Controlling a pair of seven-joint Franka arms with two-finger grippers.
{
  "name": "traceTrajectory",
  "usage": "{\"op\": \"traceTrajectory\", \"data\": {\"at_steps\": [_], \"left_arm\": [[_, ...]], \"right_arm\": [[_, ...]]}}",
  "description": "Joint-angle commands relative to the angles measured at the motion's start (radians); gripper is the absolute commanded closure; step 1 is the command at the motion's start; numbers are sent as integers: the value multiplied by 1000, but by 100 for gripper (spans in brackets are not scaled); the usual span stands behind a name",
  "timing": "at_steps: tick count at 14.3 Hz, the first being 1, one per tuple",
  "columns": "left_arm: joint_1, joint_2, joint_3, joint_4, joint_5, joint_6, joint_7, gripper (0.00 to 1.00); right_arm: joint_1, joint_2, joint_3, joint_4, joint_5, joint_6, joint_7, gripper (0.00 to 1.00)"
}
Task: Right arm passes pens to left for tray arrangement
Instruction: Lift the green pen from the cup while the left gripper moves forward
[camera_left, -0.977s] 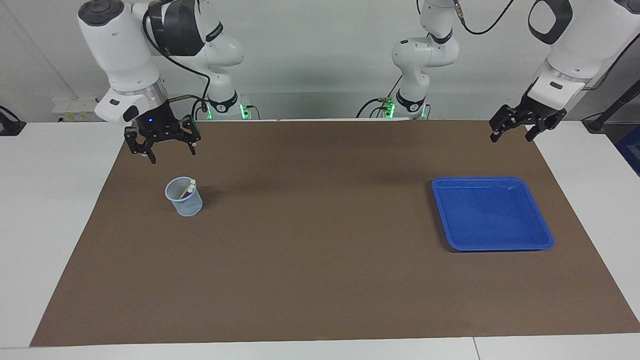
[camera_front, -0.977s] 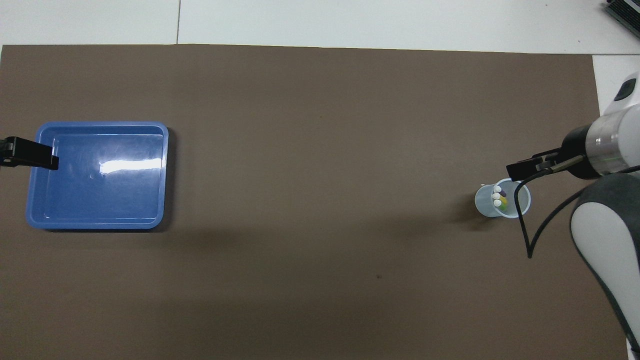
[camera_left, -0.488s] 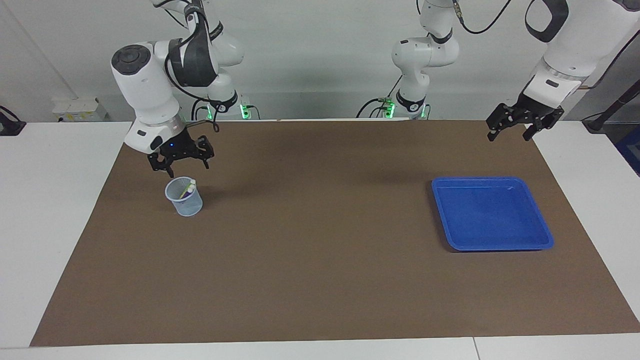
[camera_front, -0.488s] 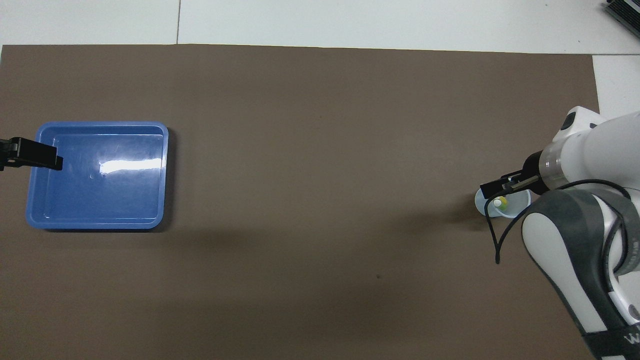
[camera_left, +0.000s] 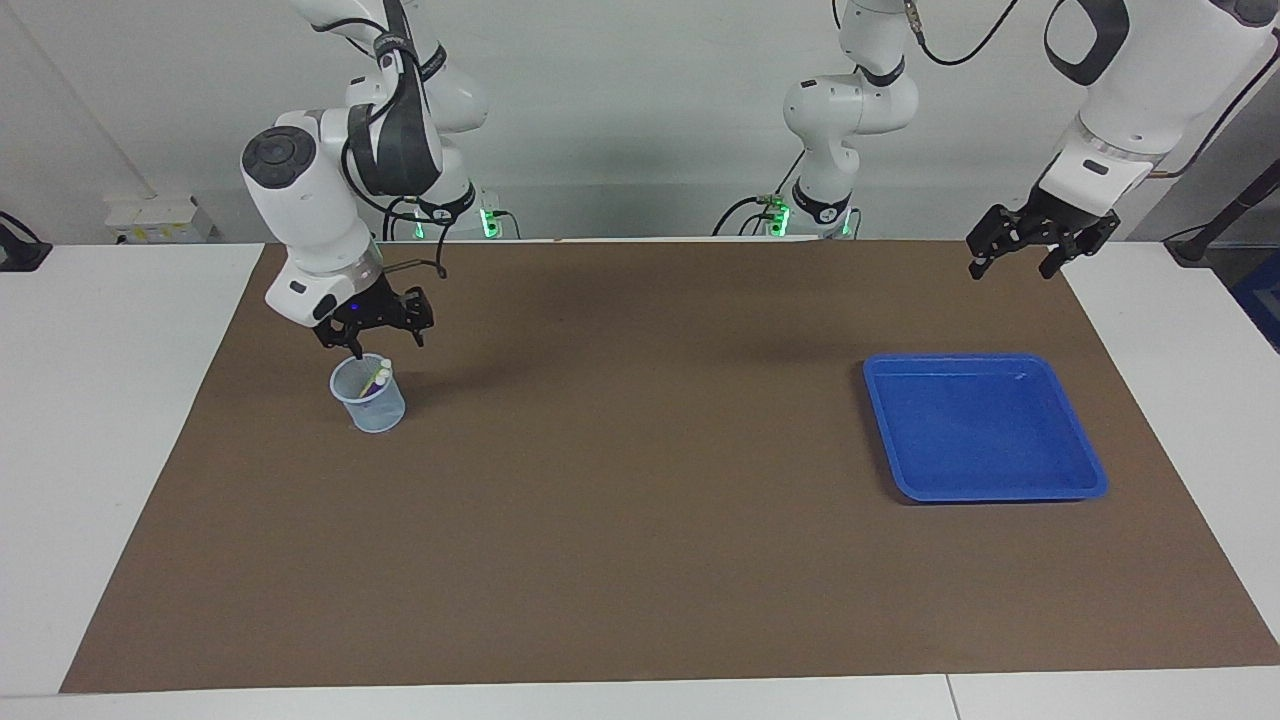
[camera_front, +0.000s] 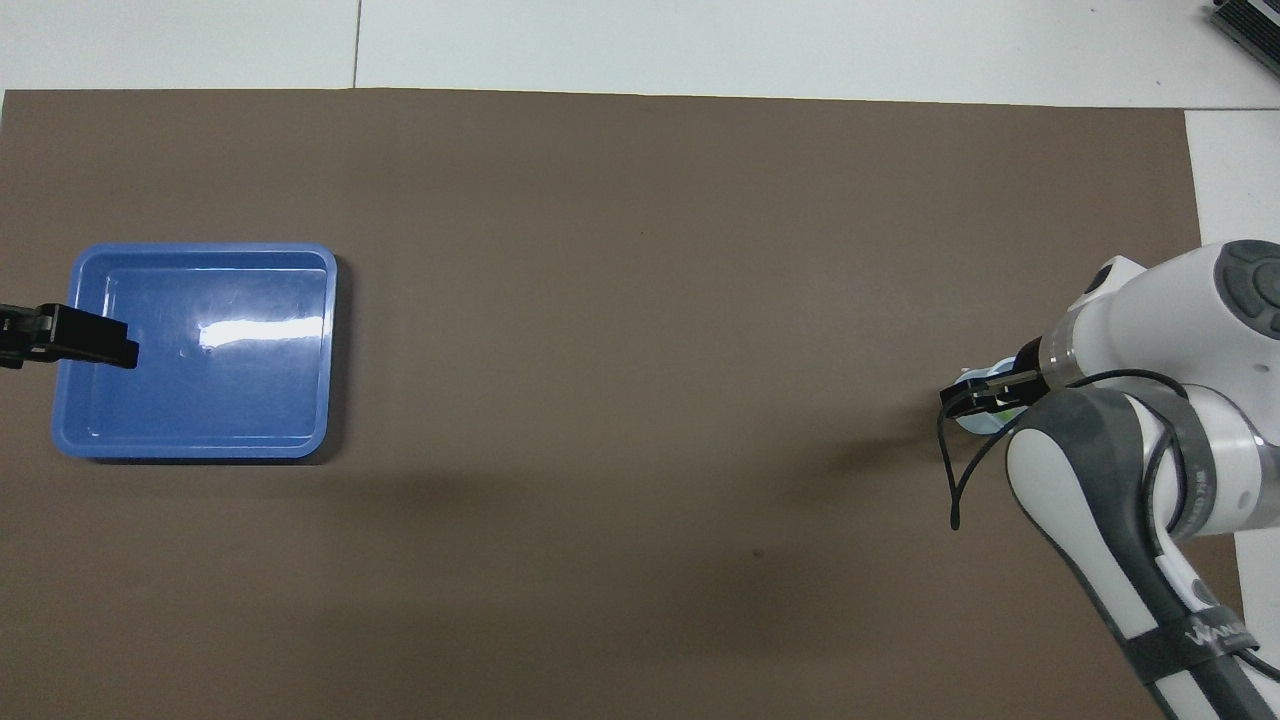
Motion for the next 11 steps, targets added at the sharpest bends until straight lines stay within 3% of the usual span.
{"op": "traceTrajectory", "data": {"at_steps": [1,5,8,11], "left_arm": [[-23,-47,5,-66,-12,10,-19,0],[-57,-90,5,-164,-23,77,-58,0],[-117,-159,5,-322,-91,243,-227,0],[-146,-208,5,-429,-170,329,-345,0]], "right_arm": [[-23,4,3,-52,30,25,71,12],[-26,13,0,-52,19,29,85,13],[-32,21,0,-50,-13,61,72,15],[-32,33,0,-50,-32,79,62,26]]}}
